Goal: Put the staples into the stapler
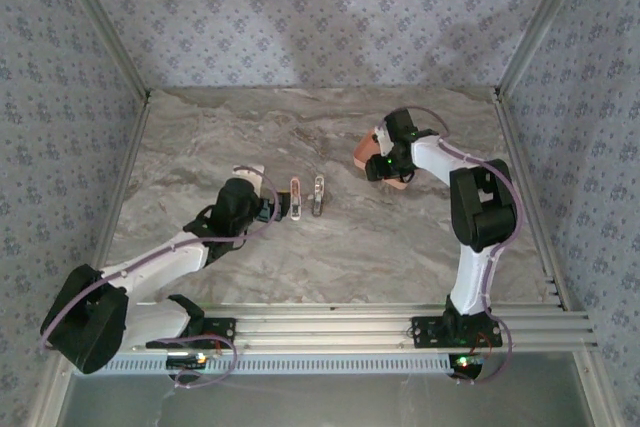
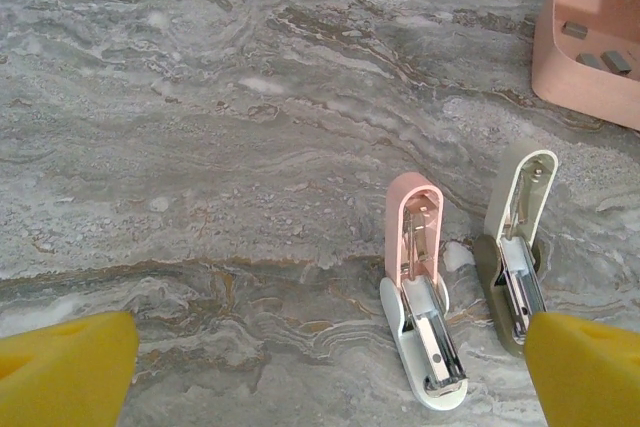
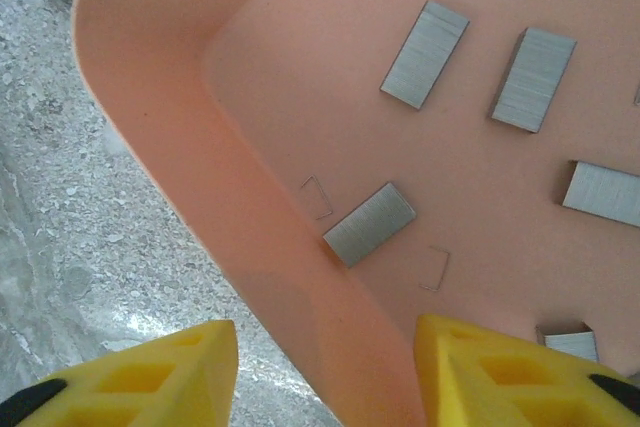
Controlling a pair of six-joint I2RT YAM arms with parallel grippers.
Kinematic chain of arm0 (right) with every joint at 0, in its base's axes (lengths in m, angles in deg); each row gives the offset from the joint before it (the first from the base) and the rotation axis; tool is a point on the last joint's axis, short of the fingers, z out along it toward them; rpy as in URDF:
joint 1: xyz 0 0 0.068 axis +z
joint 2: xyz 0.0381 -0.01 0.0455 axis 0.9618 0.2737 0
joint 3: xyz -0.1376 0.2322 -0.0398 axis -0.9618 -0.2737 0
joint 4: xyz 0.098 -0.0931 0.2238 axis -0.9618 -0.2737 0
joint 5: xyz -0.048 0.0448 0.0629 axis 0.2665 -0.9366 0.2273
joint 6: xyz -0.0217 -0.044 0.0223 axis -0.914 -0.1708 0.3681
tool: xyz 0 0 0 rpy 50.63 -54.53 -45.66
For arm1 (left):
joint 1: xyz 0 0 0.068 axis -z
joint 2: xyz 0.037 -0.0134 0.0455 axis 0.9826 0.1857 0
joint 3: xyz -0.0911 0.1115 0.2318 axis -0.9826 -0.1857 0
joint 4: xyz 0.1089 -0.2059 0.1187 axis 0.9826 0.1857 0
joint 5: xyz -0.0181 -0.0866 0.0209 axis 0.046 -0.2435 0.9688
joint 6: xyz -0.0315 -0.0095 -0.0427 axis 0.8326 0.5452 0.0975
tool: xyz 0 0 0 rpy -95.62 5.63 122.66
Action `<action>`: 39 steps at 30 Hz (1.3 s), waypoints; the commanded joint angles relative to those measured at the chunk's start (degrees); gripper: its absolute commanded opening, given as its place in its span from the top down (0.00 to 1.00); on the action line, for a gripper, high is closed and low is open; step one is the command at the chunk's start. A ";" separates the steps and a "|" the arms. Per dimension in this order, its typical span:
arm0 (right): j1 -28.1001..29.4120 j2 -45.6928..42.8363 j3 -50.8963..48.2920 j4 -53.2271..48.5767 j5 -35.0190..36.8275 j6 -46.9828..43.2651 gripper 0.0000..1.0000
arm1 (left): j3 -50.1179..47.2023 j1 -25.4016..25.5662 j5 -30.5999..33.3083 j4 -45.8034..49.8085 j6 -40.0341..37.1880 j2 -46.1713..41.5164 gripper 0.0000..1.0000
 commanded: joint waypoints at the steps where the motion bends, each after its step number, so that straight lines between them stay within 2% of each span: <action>1: -0.37 0.08 0.55 -1.04 -0.64 1.00 0.57 | 1.84 -0.36 -0.78 -0.92 -0.81 0.67 0.01; 14: -0.21 -5.01 -3.70 1.30 -2.02 6.44 0.77 | 2.01 -0.37 -1.22 -1.08 -1.07 0.67 0.02; 21: 1.69 -10.30 -8.11 2.92 -0.47 10.09 0.84 | 1.88 -0.43 -1.36 -1.27 -0.98 0.35 0.02; 28: 4.64 -16.40 -16.49 4.58 1.38 15.33 0.88 | 1.38 -0.39 -1.75 -1.30 -0.72 0.13 0.02; 31: 5.55 -18.38 -17.97 4.38 2.00 15.64 0.86 | 1.12 -0.40 -1.99 -1.27 -0.54 0.01 0.01; 35: 5.79 -20.70 -17.81 3.04 3.91 14.35 0.73 | 0.97 -0.36 -2.11 -1.19 -0.54 -0.46 0.02; 39: 5.18 -20.14 -15.28 0.01 6.23 11.28 0.55 | 1.04 -0.43 -2.01 -1.12 0.09 -0.52 0.02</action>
